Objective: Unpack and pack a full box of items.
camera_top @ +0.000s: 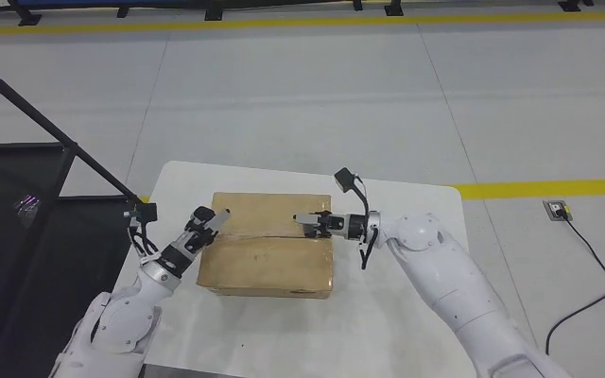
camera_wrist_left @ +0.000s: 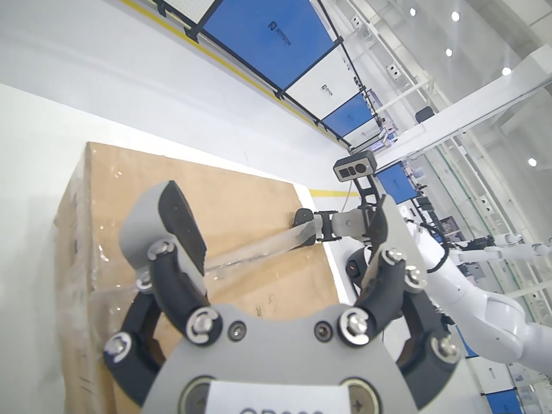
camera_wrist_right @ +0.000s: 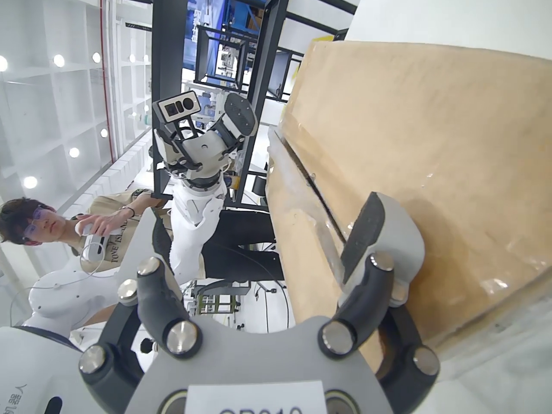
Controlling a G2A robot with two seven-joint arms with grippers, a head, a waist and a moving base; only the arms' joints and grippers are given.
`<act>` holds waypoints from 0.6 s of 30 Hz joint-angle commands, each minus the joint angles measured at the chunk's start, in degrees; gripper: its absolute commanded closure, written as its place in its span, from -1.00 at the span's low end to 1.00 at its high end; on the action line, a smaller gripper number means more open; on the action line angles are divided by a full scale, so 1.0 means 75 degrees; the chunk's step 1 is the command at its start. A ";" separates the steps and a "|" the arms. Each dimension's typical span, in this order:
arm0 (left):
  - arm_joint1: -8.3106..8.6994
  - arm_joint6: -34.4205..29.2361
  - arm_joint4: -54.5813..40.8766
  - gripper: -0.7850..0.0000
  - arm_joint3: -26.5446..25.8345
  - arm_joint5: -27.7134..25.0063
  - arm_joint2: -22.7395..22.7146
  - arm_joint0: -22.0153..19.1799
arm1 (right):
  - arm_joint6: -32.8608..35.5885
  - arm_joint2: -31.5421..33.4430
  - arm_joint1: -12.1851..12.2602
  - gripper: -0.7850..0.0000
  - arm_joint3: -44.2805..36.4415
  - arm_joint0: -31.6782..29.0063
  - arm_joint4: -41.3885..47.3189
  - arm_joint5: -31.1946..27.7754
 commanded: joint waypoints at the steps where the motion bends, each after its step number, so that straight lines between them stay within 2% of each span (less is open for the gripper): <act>1: 0.0013 -0.0132 -0.0288 -1.00 0.0013 -0.0030 -0.0182 0.0041 | -0.0253 0.0107 0.0086 -1.00 -0.0472 -0.0185 -0.0383 0.0370; 8: 0.0055 -0.0505 -0.0917 -1.00 0.0111 -0.0125 -0.0673 0.0176 | -0.0614 0.0368 0.0304 -1.00 -0.1793 -0.0746 -0.1341 0.1160; 18: 0.0076 -0.0736 -0.1263 -1.00 0.0136 -0.0295 -0.1009 0.0392 | -0.1859 0.0618 0.0528 -1.00 -0.3422 -0.1637 -0.3281 0.1470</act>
